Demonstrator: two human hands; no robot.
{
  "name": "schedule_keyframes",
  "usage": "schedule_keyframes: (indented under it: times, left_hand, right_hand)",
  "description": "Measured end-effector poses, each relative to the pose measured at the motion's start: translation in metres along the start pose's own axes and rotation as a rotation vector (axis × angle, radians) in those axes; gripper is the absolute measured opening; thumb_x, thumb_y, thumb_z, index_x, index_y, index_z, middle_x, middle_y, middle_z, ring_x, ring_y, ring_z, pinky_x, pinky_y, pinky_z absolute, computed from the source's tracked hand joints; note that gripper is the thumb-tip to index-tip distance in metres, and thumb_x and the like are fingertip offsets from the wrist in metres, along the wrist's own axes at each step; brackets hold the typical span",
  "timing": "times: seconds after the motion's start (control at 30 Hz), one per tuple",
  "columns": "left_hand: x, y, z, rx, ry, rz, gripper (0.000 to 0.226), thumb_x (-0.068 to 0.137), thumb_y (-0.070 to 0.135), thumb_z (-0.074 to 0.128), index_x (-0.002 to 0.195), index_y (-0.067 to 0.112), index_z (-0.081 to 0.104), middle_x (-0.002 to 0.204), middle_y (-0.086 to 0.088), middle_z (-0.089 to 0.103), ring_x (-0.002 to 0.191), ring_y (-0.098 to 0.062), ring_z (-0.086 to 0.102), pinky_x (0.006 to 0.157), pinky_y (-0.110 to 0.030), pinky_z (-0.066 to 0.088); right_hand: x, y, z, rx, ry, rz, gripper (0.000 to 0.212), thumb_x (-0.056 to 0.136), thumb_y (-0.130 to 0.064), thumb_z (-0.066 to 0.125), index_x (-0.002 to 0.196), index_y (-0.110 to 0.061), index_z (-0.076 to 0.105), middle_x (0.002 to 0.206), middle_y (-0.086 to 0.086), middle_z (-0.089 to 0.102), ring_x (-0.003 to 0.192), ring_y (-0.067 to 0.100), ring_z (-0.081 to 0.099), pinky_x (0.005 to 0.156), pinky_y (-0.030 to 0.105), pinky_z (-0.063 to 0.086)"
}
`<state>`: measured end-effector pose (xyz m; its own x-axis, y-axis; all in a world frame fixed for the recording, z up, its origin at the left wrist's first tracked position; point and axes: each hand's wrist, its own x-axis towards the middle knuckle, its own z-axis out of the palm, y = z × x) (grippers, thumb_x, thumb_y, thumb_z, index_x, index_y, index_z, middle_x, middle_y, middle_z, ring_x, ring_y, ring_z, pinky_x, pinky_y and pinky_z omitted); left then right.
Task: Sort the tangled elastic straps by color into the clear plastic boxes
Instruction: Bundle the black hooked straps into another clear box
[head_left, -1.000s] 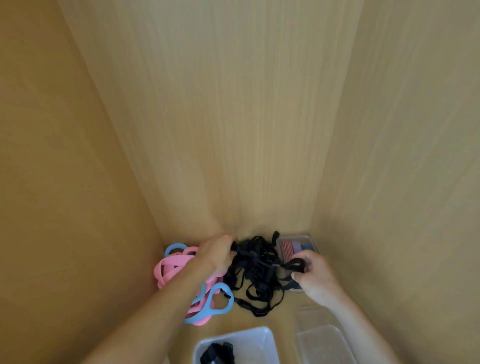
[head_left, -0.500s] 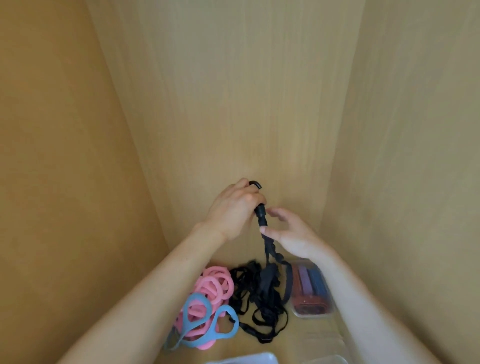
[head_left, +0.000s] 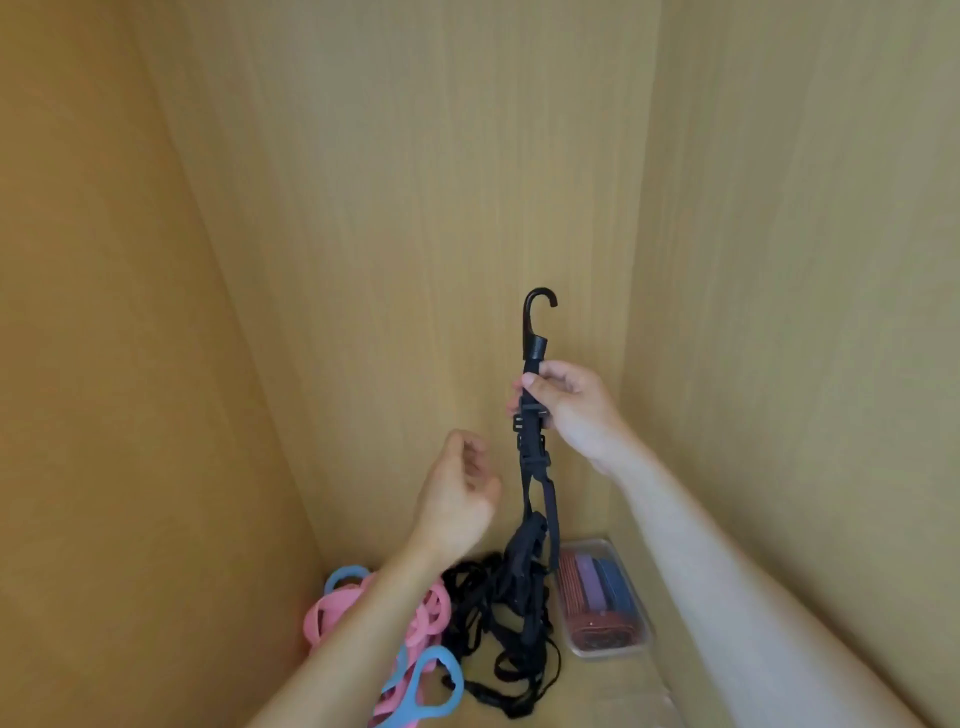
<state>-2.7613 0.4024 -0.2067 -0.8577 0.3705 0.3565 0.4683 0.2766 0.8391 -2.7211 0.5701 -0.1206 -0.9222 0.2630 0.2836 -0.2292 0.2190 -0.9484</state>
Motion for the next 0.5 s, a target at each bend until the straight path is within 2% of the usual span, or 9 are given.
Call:
schedule_keyframes:
  times: [0.03, 0.07, 0.13, 0.23, 0.3, 0.4, 0.5]
  left_hand:
    - [-0.007, -0.009, 0.008, 0.012, -0.134, -0.11, 0.033, 0.077, 0.039, 0.069, 0.099, 0.044, 0.046, 0.1, 0.012, 0.058, 0.091, -0.007, 0.059, 0.077, -0.019, 0.048]
    - [-0.013, -0.018, 0.016, 0.043, -0.25, -0.169, 0.043, 0.073, 0.05, 0.074, 0.103, 0.041, 0.046, 0.104, 0.011, 0.058, 0.095, -0.004, 0.058, 0.083, -0.021, 0.049]
    - [-0.02, -0.03, 0.031, 0.112, -0.362, -0.187, 0.05, 0.072, 0.05, 0.079, 0.108, 0.032, 0.049, 0.105, 0.011, 0.061, 0.094, -0.001, 0.059, 0.089, -0.027, 0.052]
    - [-0.018, -0.035, 0.04, 0.184, -0.296, -0.161, 0.025, 0.088, 0.027, 0.072, 0.106, 0.026, 0.056, 0.099, 0.01, 0.069, 0.089, -0.01, 0.067, 0.088, -0.038, 0.056]
    - [-0.012, -0.033, 0.036, 0.212, -0.251, -0.151, 0.019, 0.093, 0.019, 0.067, 0.108, 0.026, 0.058, 0.098, 0.007, 0.071, 0.085, -0.012, 0.068, 0.085, -0.034, 0.057]
    - [-0.005, -0.025, 0.025, 0.174, -0.228, -0.157, 0.022, 0.091, 0.018, 0.07, 0.107, 0.026, 0.057, 0.092, 0.002, 0.071, 0.077, -0.012, 0.066, 0.073, -0.025, 0.054]
    - [0.002, -0.015, 0.013, 0.099, -0.229, -0.155, 0.015, 0.086, 0.019, 0.079, 0.088, 0.024, 0.065, 0.086, 0.003, 0.074, 0.078, -0.013, 0.07, 0.079, -0.031, 0.058]
  right_hand:
    - [0.001, -0.006, -0.001, 0.02, 0.014, -0.009, 0.018, 0.104, -0.019, 0.055, 0.1, -0.009, 0.069, 0.089, 0.006, 0.078, 0.086, 0.023, 0.076, 0.084, 0.038, 0.06]
    - [0.002, -0.011, -0.002, 0.03, 0.025, -0.016, 0.018, 0.104, -0.019, 0.055, 0.101, -0.006, 0.069, 0.089, 0.008, 0.078, 0.087, 0.025, 0.076, 0.083, 0.038, 0.061]
    - [0.003, -0.021, -0.003, 0.041, 0.033, -0.033, 0.02, 0.104, -0.019, 0.055, 0.103, -0.004, 0.068, 0.09, 0.009, 0.077, 0.087, 0.027, 0.076, 0.08, 0.038, 0.062]
    - [0.003, -0.029, -0.003, 0.037, 0.039, -0.062, 0.019, 0.104, -0.019, 0.055, 0.102, -0.005, 0.069, 0.091, 0.01, 0.077, 0.086, 0.026, 0.076, 0.076, 0.032, 0.063]
    - [0.001, -0.03, -0.005, 0.008, 0.046, -0.081, 0.019, 0.104, -0.02, 0.056, 0.101, -0.007, 0.069, 0.091, 0.009, 0.078, 0.087, 0.023, 0.075, 0.076, 0.026, 0.061]
    - [0.0, -0.028, -0.009, -0.053, 0.065, -0.083, 0.017, 0.103, -0.019, 0.056, 0.099, -0.01, 0.07, 0.09, 0.007, 0.078, 0.087, 0.021, 0.074, 0.078, 0.025, 0.058]
    - [-0.003, -0.022, -0.012, -0.135, 0.072, -0.064, 0.017, 0.103, -0.018, 0.057, 0.095, -0.013, 0.071, 0.087, 0.002, 0.078, 0.088, 0.021, 0.074, 0.081, 0.029, 0.058]
